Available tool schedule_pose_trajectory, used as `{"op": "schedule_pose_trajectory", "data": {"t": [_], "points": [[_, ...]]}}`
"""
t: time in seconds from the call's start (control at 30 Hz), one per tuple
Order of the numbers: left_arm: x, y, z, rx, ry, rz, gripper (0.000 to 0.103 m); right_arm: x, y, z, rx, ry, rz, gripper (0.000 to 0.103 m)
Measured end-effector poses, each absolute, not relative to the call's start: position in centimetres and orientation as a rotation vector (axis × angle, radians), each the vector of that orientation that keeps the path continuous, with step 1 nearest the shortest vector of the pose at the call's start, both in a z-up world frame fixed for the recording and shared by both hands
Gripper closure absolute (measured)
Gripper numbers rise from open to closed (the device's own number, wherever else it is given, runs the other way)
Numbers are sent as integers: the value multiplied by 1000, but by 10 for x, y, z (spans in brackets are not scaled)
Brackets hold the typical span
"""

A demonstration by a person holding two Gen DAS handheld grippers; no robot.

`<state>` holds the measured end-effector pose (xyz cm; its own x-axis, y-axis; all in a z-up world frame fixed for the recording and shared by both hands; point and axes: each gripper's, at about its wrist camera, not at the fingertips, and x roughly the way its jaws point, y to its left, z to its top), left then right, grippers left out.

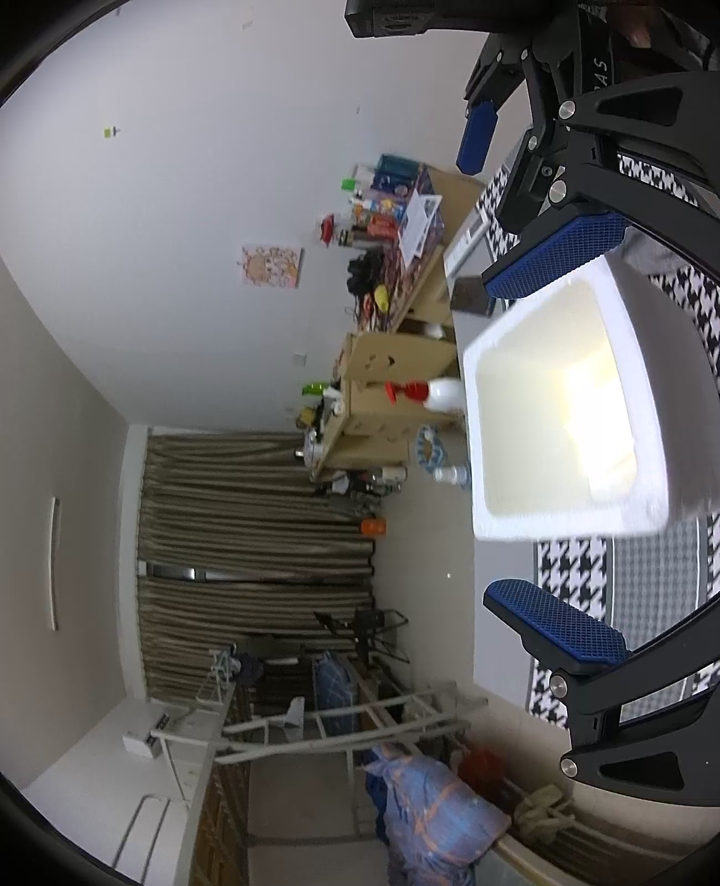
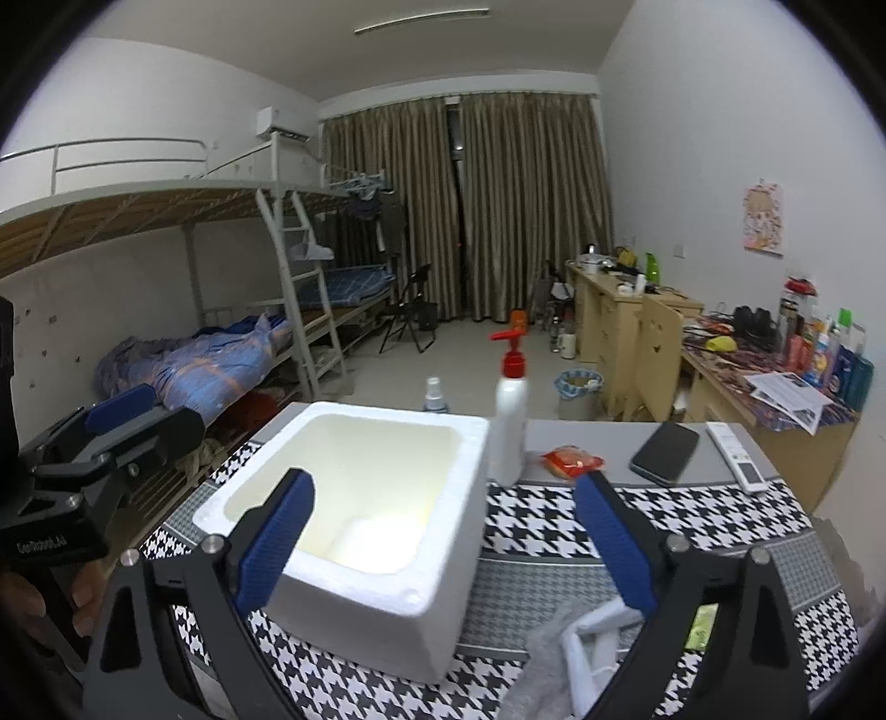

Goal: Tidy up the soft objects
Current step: 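Move both grippers back toward the blue mask and grey sock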

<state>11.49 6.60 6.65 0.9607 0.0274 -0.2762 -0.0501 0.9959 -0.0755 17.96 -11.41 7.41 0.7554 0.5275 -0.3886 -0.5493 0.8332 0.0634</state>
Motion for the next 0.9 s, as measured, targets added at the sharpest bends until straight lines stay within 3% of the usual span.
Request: {"op": "schedule_pose_trajectory", "data": {"t": [0.13, 0.9], "points": [[117, 50, 68, -73, 271, 5, 1, 176, -129, 76, -26, 385, 550, 1], [130, -34, 60, -9, 340, -183, 1, 171, -223, 57, 32, 397, 325, 1]]}}
